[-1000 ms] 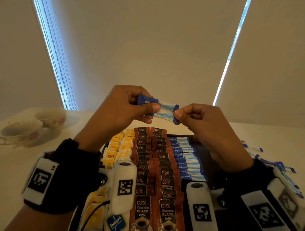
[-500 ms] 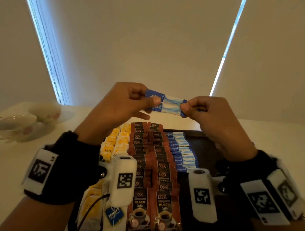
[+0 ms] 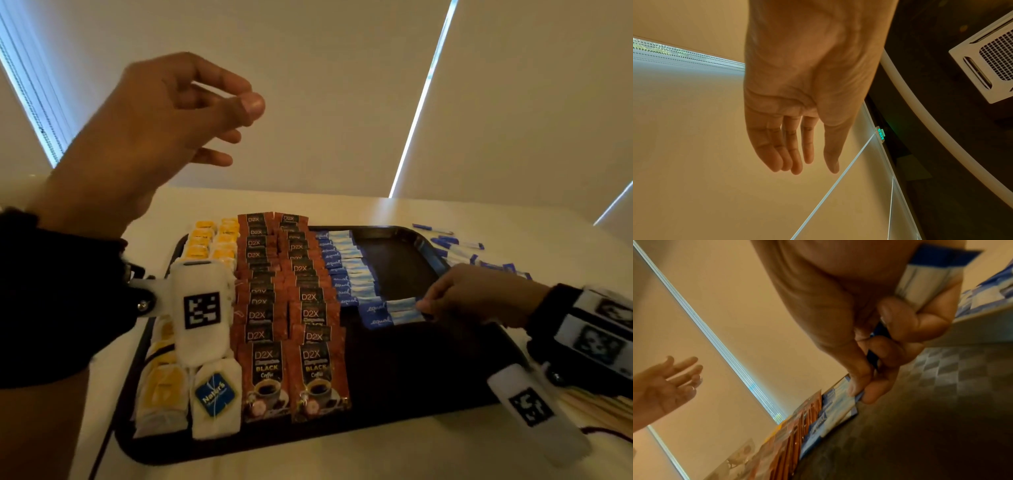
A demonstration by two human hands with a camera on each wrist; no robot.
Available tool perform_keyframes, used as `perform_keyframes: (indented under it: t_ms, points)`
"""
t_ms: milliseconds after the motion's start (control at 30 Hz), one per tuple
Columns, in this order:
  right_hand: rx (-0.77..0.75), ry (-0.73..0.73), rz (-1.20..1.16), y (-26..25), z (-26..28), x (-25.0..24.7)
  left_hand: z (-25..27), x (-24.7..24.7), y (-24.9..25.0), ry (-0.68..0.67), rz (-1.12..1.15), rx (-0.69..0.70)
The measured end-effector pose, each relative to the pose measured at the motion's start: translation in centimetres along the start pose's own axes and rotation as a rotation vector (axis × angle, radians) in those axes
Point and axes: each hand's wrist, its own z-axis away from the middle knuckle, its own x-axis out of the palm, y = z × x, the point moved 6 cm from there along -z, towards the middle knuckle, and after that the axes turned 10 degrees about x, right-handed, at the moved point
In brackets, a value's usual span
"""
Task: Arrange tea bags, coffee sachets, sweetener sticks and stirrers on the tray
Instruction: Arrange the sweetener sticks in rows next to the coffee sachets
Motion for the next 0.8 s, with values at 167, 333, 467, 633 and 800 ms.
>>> perform_keyframes:
  t_ms: [167,333,467,633,800]
  points:
    - [-0.003,-0.096,0.014,-1.6,-0.2,2.1,0.0,-0.1,0.2,-0.021,-0.016,0.014]
    - [-0.012,-0.101,-0.012,-2.6,0.2,2.6,0.0,-0.2,0.2,-0.016,-0.026,0.025]
    - [0.009,-0.088,-0.007,-2.9,0.3,2.5,0.0,-0.2,0.3,-0.024,-0.037,0.031]
    - [0.009,-0.084,0.023,-3.2,0.3,2.6,-0.1,-0.1,0.3,-0.042,-0.055,0.03]
    - [-0.014,-0.053,0.047,-3.1,0.1,2.3,-0.1,0.0,0.2,-0.059,-0.055,0.022]
